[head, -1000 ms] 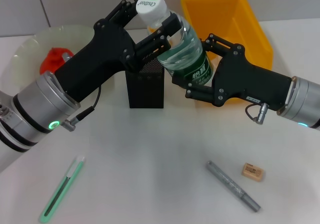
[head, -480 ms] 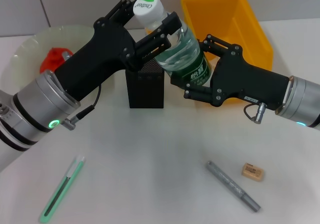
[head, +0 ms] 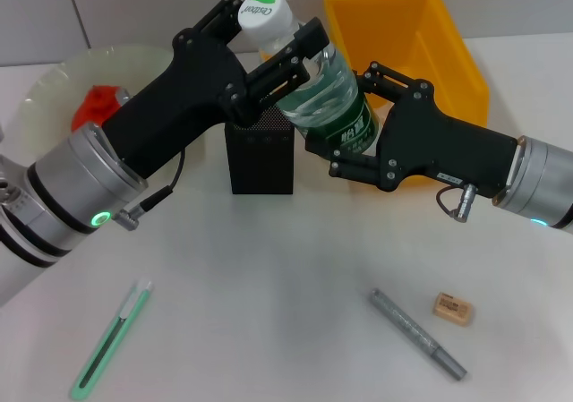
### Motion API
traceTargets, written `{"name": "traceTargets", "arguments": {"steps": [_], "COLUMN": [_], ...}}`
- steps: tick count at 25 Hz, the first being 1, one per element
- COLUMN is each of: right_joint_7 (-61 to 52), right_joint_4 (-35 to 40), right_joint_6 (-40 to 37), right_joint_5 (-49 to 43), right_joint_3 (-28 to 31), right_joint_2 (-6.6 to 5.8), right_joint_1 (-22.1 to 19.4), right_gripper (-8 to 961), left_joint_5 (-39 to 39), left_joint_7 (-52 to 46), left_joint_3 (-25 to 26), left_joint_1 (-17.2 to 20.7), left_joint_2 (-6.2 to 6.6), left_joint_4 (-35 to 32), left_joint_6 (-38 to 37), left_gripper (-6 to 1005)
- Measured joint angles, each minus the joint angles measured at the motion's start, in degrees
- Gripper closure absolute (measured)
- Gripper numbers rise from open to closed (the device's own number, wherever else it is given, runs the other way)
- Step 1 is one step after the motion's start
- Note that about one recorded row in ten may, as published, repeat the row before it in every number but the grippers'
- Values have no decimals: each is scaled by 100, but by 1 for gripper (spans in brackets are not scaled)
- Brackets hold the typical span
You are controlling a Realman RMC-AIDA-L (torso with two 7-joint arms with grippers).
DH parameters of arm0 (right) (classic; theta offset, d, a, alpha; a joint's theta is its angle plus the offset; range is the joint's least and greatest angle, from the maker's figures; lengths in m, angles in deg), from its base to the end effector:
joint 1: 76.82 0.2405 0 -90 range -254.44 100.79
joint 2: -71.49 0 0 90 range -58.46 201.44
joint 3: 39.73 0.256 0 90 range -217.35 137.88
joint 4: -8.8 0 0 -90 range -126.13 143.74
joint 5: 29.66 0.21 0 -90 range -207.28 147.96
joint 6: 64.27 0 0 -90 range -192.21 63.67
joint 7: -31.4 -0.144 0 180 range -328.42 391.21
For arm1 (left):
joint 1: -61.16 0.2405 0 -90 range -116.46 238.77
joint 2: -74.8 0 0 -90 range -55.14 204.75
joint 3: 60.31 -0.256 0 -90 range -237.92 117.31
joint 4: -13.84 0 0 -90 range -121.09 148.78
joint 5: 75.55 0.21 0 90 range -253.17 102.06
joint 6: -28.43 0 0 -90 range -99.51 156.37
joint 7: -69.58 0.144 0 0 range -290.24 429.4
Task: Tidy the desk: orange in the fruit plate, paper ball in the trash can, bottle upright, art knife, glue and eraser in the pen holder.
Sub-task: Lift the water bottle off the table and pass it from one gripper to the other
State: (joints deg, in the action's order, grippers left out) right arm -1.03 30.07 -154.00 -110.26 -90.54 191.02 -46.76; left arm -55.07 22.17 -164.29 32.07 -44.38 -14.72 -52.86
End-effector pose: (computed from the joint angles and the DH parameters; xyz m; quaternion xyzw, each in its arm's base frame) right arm 0.2306 0.3252 -0.0200 -0.8799 -0.0502 0.3807 0.2798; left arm -0.1563 0.3263 -0.0428 -0.8086 -0.1026 -0.5480 0.1879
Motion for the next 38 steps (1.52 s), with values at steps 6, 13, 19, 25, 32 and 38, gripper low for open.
{"name": "traceTargets", "arguments": {"steps": [6, 13, 19, 25, 32, 38], "right_joint_7": [0, 1, 2, 7, 10, 10], "right_joint_4": [0, -28, -35, -35, -35, -39], "right_joint_6": [0, -9, -13, 13, 35, 51], "right_joint_5": [0, 3, 15, 44, 49, 50], "right_joint_3": [0, -8, -9, -9, 2, 13], "right_joint_2": [5, 10, 10, 9, 9, 9], "right_joint_1": [0, 0, -1, 4, 15, 17], "right_gripper": [191, 192, 191, 192, 191, 191], "left_joint_5": [-8, -67, -112, -128, -146, -151], "left_joint_7": [21, 212, 306, 309, 309, 309], "left_joint_3": [28, 46, -3, -22, -41, -73], "left_joint_1": [-19, 41, 43, 44, 44, 36], "left_joint_2": [0, 0, 0, 0, 0, 0], "left_joint_4": [3, -15, -22, -33, -36, -36], "left_joint_6": [8, -57, -101, -221, -255, -260], "left_gripper": [323, 468, 559, 559, 559, 559]}}
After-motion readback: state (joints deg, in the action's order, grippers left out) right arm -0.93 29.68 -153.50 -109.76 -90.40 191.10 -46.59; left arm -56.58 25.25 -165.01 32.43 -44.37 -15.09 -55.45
